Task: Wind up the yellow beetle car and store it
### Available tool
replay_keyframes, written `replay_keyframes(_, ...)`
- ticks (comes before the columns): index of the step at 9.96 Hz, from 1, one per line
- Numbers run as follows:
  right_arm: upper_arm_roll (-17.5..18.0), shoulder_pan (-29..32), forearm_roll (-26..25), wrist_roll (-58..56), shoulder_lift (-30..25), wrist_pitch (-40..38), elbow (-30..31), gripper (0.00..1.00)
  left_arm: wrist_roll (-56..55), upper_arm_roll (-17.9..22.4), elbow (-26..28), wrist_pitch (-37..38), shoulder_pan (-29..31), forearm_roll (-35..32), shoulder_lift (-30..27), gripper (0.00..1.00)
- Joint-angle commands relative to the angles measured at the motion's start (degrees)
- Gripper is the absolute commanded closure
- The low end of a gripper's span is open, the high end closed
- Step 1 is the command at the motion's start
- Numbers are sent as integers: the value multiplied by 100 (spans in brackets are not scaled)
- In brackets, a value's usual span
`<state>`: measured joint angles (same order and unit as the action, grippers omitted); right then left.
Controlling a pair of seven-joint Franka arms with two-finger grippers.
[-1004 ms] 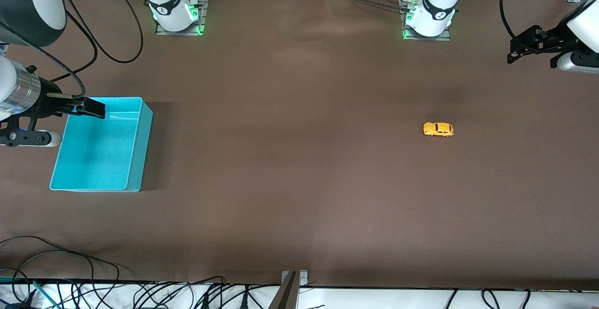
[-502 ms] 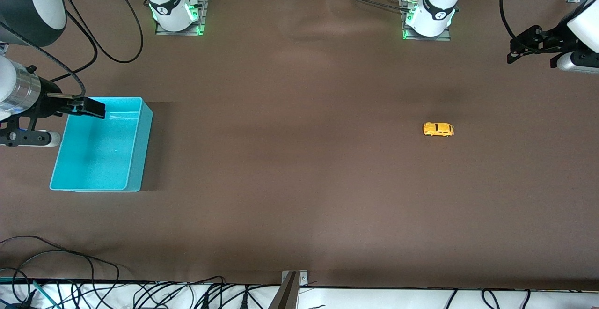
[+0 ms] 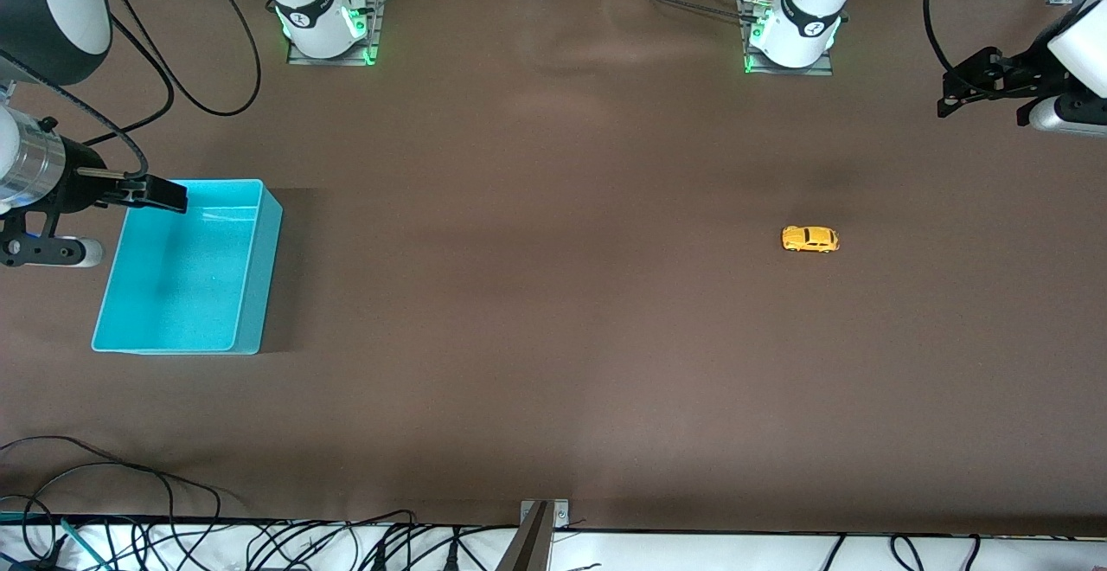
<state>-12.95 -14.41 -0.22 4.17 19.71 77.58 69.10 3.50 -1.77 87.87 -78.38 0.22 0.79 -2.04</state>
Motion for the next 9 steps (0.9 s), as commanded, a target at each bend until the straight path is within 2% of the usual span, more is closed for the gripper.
replay_keyframes(1,-14,-1,57,23,-161,-50,130,0,-42,-7,-217,139,4,53,89,0)
replay_keyframes(4,-110,8,250,31,-161,-15,138,0,-42,-7,-217,139,4,53,89,0)
replay_keyframes(9,-164,8,259,23,-161,-24,130,0,-42,-7,-217,139,4,44,89,0)
